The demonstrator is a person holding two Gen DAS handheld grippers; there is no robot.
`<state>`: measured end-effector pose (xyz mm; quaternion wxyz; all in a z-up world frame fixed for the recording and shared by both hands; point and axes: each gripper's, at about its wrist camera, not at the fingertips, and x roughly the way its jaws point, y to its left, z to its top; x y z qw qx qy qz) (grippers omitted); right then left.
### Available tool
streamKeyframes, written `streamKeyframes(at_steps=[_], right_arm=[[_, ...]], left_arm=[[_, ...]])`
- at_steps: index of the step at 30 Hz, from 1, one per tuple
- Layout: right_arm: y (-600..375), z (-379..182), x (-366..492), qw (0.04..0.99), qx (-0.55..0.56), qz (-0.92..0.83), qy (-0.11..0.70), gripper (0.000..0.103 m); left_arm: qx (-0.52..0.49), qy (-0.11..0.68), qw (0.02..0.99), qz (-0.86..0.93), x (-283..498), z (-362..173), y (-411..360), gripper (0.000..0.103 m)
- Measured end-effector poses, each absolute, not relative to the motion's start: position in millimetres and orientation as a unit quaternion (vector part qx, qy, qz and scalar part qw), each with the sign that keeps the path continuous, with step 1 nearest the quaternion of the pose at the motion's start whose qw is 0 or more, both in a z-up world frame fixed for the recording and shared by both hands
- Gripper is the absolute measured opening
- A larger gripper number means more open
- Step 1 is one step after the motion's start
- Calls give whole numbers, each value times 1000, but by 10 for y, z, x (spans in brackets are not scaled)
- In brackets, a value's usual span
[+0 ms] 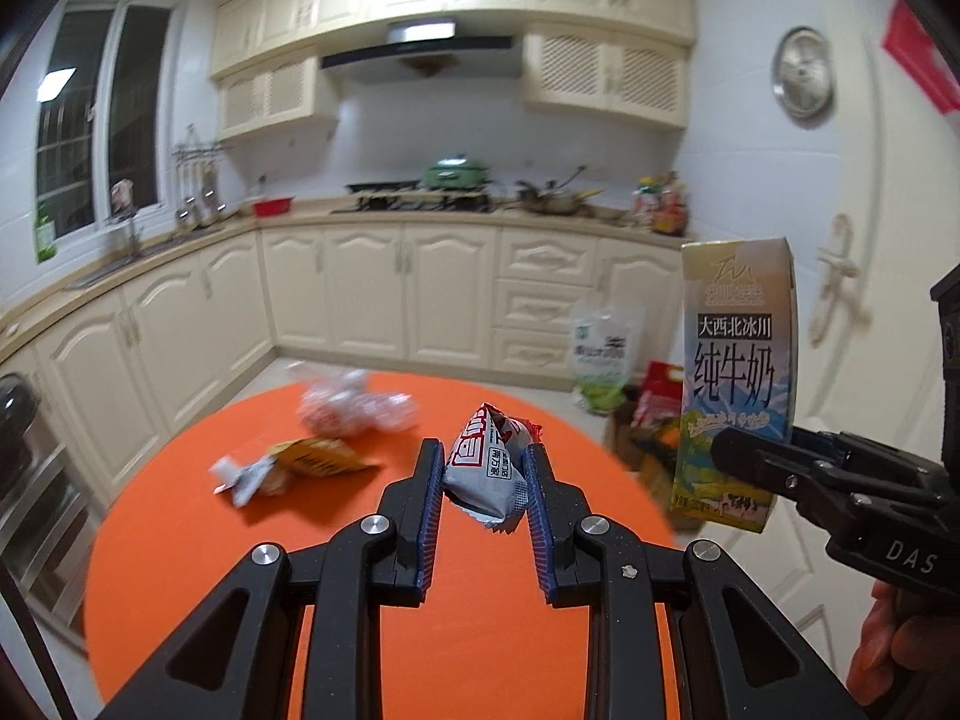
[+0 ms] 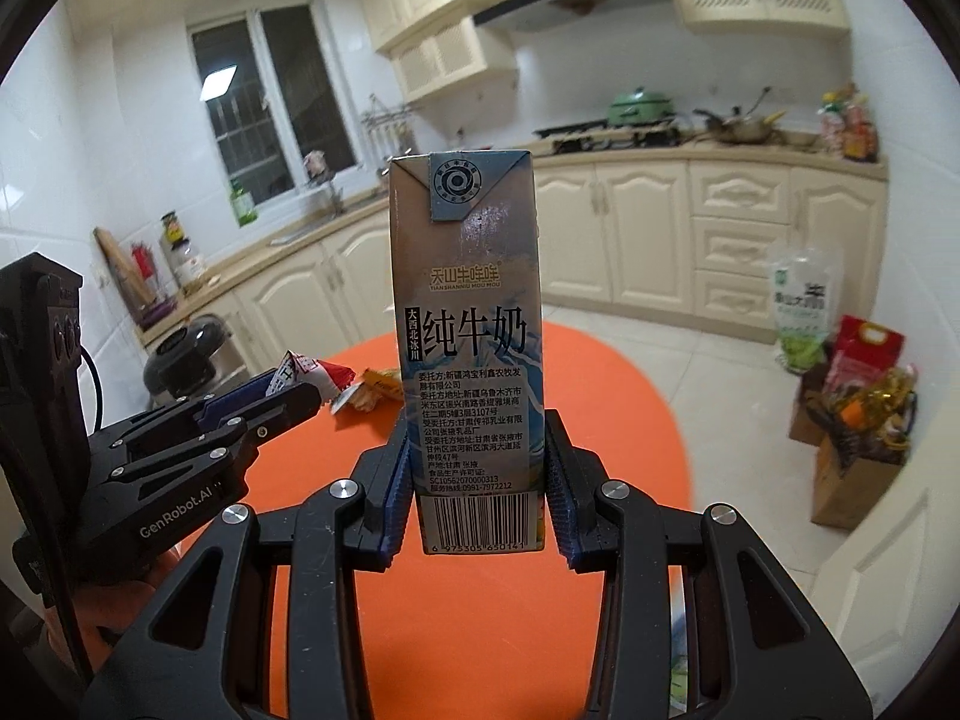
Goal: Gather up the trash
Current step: 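Carry both items to the blue bin and open both grippers over it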
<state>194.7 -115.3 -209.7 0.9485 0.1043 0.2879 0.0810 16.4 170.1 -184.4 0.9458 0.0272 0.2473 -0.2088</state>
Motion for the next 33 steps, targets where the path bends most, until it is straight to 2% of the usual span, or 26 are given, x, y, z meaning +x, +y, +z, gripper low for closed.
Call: streamKeyframes(at_steps=[9, 15, 19, 20, 33], right_arm=[[-1956, -2062, 1393, 952, 133, -7, 275, 36], [-2552, -2235, 1147, 943, 154, -62, 289, 36], [-2963, -2581, 1076, 926, 179, -93, 318, 36], [-3034, -2679, 1080, 921, 187, -99, 326, 36], [-3925, -4352, 1252, 831, 297, -134, 450, 36]], left_arm=[[40, 243, 925, -290, -164, -1790, 882, 22], [54, 266, 902, -336, -51, -1936, 268, 22], [67, 310, 878, -358, 144, -2234, -140, 22], [69, 320, 873, -361, 410, -2285, -186, 22], [127, 464, 801, -357, 1355, -3648, -1521, 22]])
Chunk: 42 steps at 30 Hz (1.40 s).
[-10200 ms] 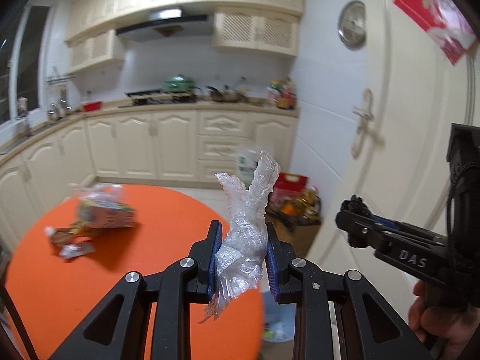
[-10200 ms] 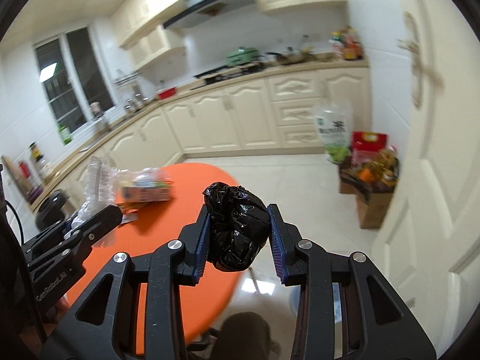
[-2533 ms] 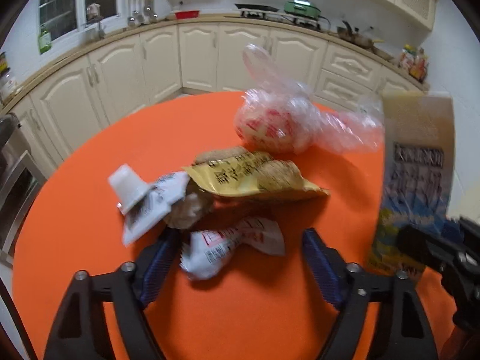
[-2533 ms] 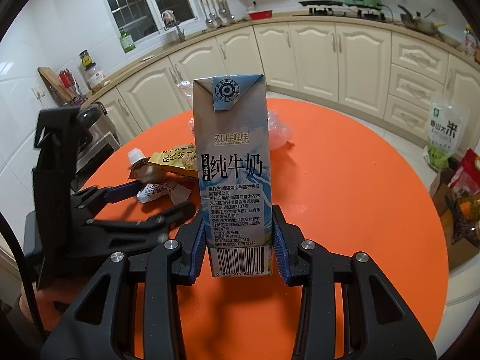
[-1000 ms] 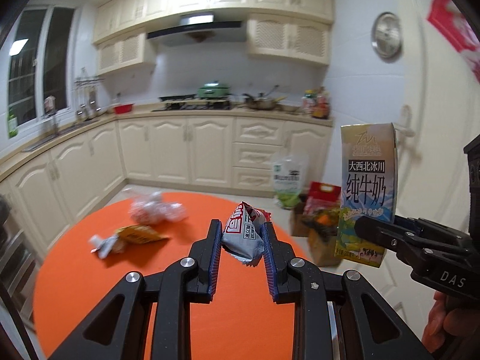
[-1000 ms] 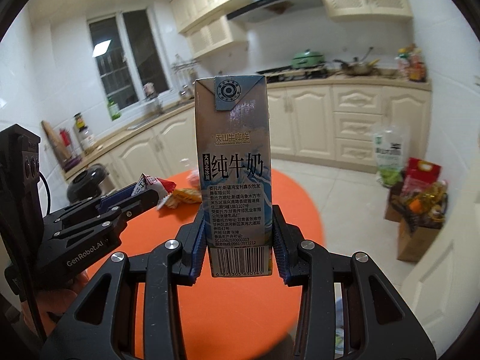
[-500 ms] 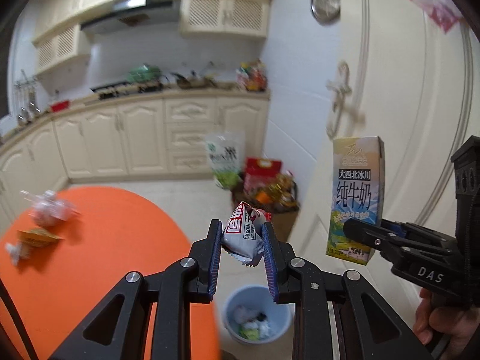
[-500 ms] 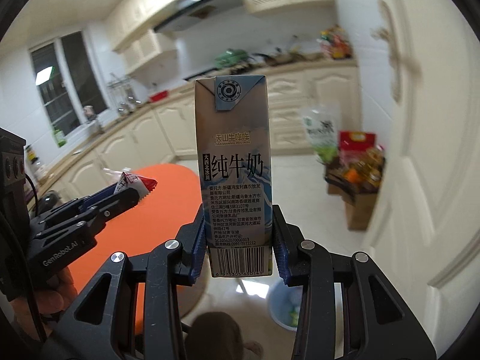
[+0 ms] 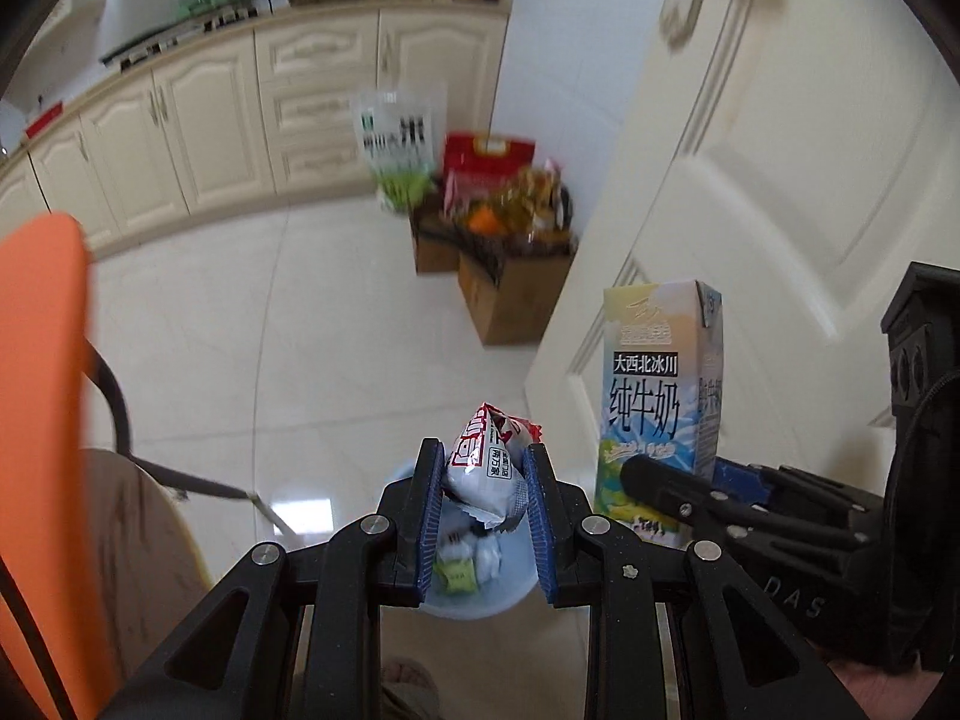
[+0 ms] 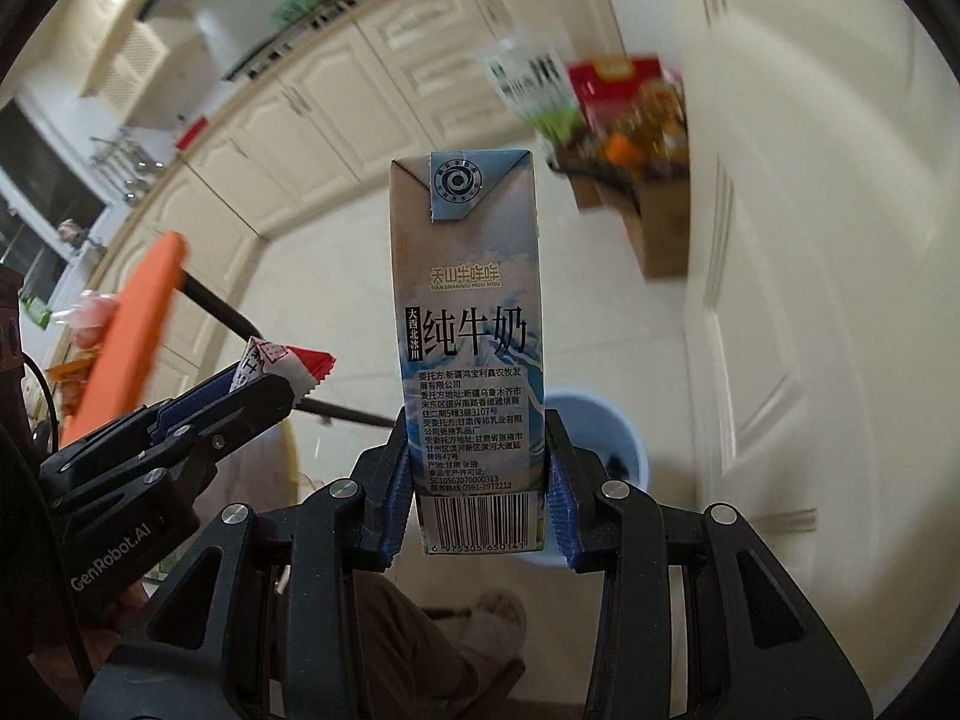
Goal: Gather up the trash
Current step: 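Carry both items to the blue bin and open both grippers over it, then return both tools to the orange table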
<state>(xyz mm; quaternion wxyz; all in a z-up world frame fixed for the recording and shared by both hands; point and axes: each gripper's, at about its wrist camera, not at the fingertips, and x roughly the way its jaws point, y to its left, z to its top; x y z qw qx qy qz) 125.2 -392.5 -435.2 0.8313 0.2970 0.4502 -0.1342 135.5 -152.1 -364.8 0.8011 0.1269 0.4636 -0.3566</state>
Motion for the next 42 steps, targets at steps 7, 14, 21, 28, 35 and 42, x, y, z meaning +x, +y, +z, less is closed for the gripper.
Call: streamKeyframes(at_steps=[7, 14, 21, 28, 35, 42], right_arm=[[-4105, -4862, 1405, 803, 324, -133, 482, 36], [-4245, -5280, 1556, 777, 338, -138, 513, 39], [-4323, -5489, 1509, 757, 359, -159, 523, 78], [-4341, -5375, 1391, 745, 356, -213, 523, 103], [-4277, -5020, 1311, 755, 346, -233, 507, 103], [-4124, -4459, 1222, 781, 334, -244, 468, 103]], left_arm=[[154, 508, 776, -340, 1788, -4063, -2175, 24], [171, 534, 765, -318, 2054, -4424, -2516, 48], [180, 524, 778, -296, 2125, -4473, -2600, 83], [205, 498, 791, -289, 1815, -4310, -2519, 93], [196, 483, 797, -304, 1504, -3967, -2317, 102], [176, 451, 811, -328, 1273, -3466, -1945, 102]])
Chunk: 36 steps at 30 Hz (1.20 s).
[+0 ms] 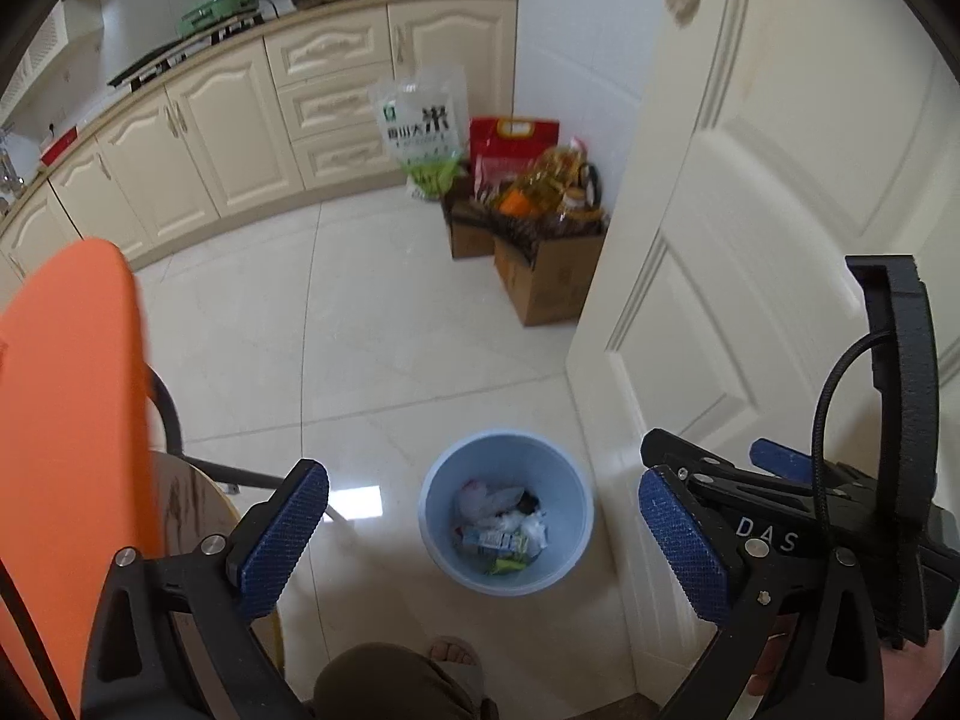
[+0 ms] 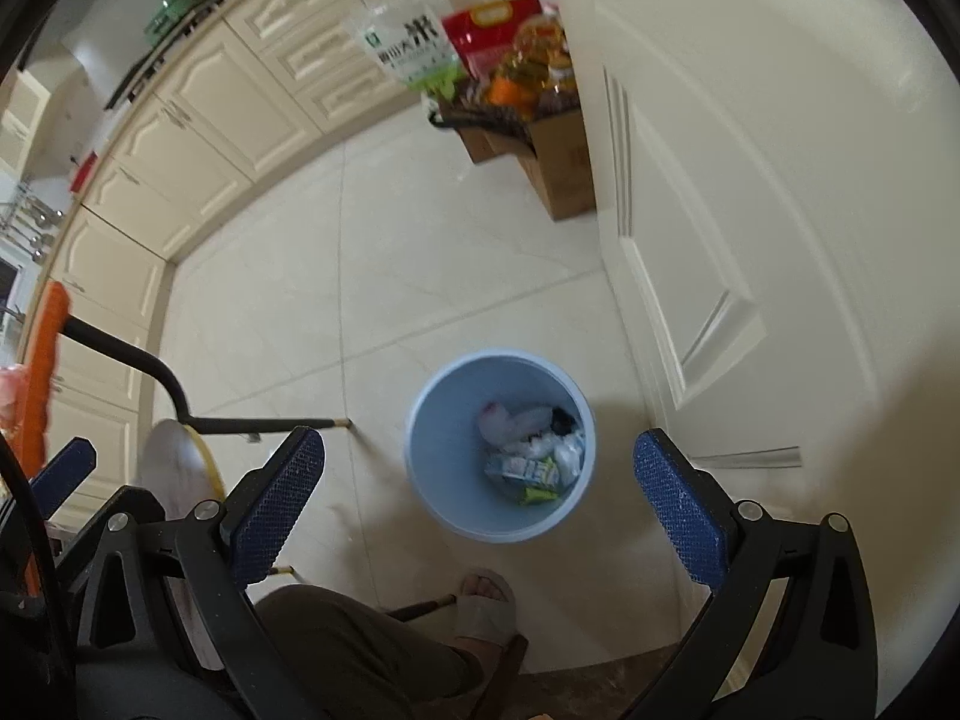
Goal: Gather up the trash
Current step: 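Return both tools to the orange table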
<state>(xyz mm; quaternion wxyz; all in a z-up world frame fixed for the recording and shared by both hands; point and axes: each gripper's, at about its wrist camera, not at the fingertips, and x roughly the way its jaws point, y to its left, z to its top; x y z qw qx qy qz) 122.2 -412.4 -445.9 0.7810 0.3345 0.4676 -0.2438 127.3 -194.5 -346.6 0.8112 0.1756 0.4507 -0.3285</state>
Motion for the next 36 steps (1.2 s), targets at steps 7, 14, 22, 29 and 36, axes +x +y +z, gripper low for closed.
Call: streamKeyframes(at_steps=[7, 14, 22, 29, 36], right_arm=[[-3854, -3802, 1131, 815, 319, -246, 416, 103], [-3337, -3118, 1138, 854, 284, -223, 375, 103], [-2347, -2327, 1324, 905, 214, -163, 328, 103], [-1290, -1726, 1485, 943, 132, -111, 285, 103], [-434, -1402, 1588, 964, 75, -56, 248, 103]], left_arm=[[140, 395, 842, -338, 1017, -2906, -1223, 102], [93, 342, 882, -311, 661, -2479, -294, 102], [48, 263, 934, -239, 152, -2059, 1023, 102], [10, 213, 963, -167, -385, -1824, 2155, 102], [-27, 190, 976, -104, -981, -1863, 2957, 102]])
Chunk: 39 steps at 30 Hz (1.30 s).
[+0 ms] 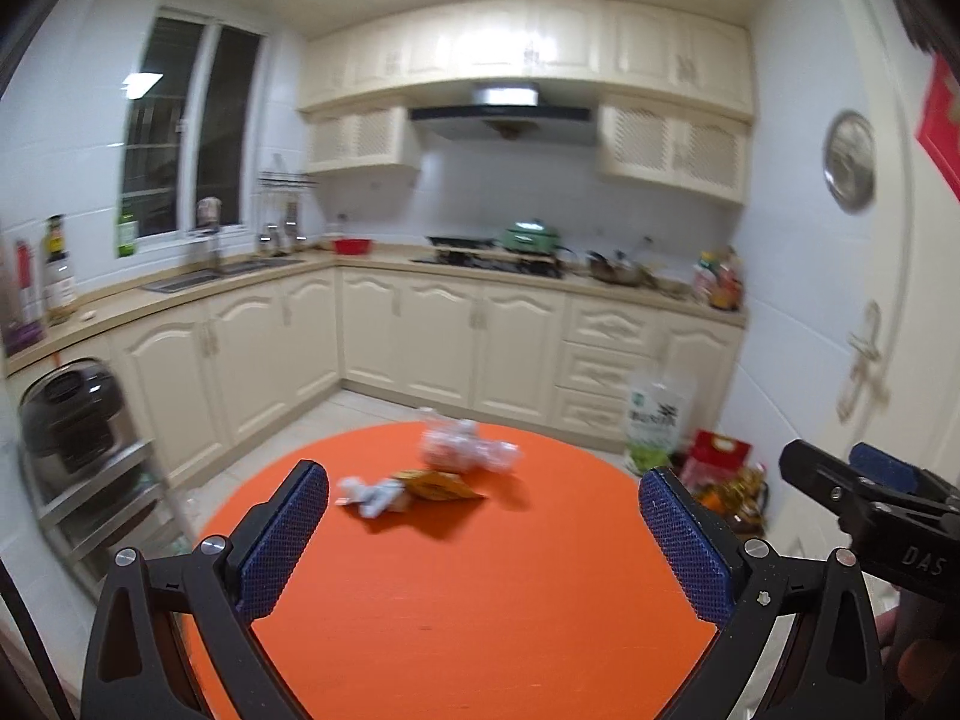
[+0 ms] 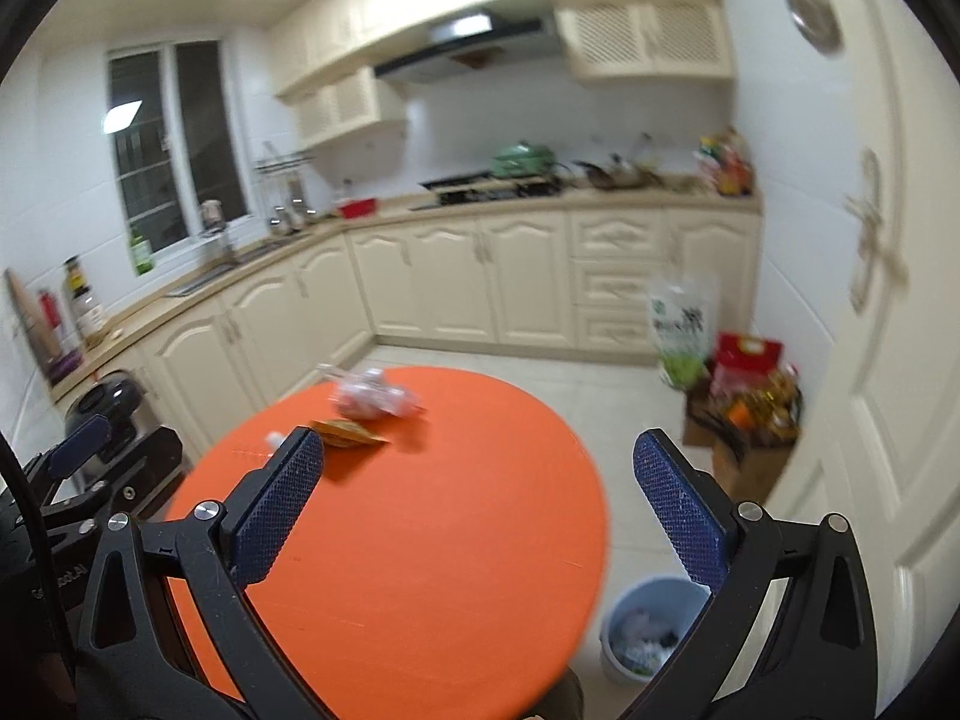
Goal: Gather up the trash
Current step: 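Return both tools to the orange table, then grasp the yellow snack packet with the right gripper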
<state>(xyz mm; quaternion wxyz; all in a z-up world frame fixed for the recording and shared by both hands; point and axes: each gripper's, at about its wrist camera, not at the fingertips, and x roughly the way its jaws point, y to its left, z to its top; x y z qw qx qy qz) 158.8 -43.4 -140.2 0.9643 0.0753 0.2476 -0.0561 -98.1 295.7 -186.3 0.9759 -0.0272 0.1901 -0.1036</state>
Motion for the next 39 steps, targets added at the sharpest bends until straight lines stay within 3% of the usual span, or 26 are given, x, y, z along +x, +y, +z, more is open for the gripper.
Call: streamKeyframes(at_steps=[13, 27, 35, 39], right_arm=[[493, -1477, 1955, 969, -5, 23, 245, 103], [466, -2542, 3184, 924, -16, 77, 375, 103], [500, -2941, 3674, 906, -9, 95, 412, 103], [581, -3175, 4017, 895, -17, 103, 435, 95]], left_arm=[[-60, 192, 979, -30, -1544, -2300, 3174, 102], [-64, 298, 952, -12, -117, -2501, 3070, 102], [-52, 322, 945, -13, 1160, -2397, 3030, 102], [-43, 342, 939, -10, 1625, -2536, 3083, 102]])
